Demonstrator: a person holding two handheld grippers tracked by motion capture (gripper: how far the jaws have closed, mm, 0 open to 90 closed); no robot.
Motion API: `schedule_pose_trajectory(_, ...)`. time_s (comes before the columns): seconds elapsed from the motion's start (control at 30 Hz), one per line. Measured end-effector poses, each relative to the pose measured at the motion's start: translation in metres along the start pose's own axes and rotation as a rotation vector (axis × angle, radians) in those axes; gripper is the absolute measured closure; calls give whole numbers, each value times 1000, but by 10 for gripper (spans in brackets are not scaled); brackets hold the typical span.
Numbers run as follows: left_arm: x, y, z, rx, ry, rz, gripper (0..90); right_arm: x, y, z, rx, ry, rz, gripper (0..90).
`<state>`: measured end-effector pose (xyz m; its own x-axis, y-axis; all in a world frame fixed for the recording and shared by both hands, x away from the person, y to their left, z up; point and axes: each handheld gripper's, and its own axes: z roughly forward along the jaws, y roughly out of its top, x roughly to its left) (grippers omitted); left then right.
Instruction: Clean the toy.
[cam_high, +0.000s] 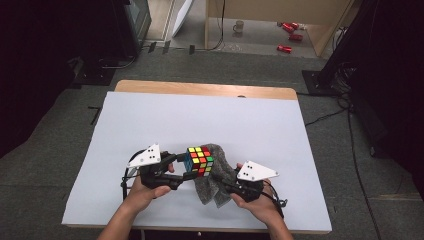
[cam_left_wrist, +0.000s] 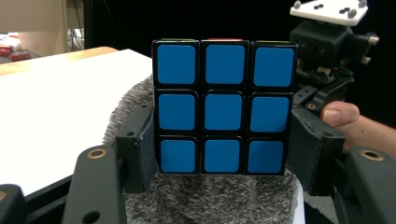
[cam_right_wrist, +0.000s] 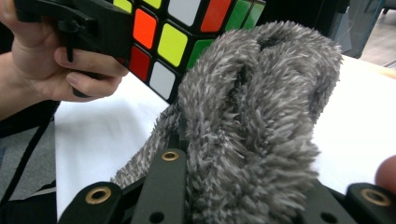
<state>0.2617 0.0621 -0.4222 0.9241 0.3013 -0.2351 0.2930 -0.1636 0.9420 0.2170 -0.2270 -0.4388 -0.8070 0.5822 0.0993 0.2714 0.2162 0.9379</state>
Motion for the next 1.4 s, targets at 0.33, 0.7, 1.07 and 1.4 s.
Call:
schedule_pose_trajectory(0.33,-5,-1,9,45,-3,15,351,-6,2,-11,-87,-45,43,776)
schedule_pose_trajectory(0.7,-2,-4,10,61,-4,3,351,-2,3,-8,-71,-47,24,774)
schedule_pose_trajectory(1.07,-1,-1,6,22,10,-8,351,2,-4,1,-28,-38,11,776)
schedule_pose_trajectory(1.4,-4,-1,8,30,-7,4,351,-1,3,-11,-104,-42,23,776)
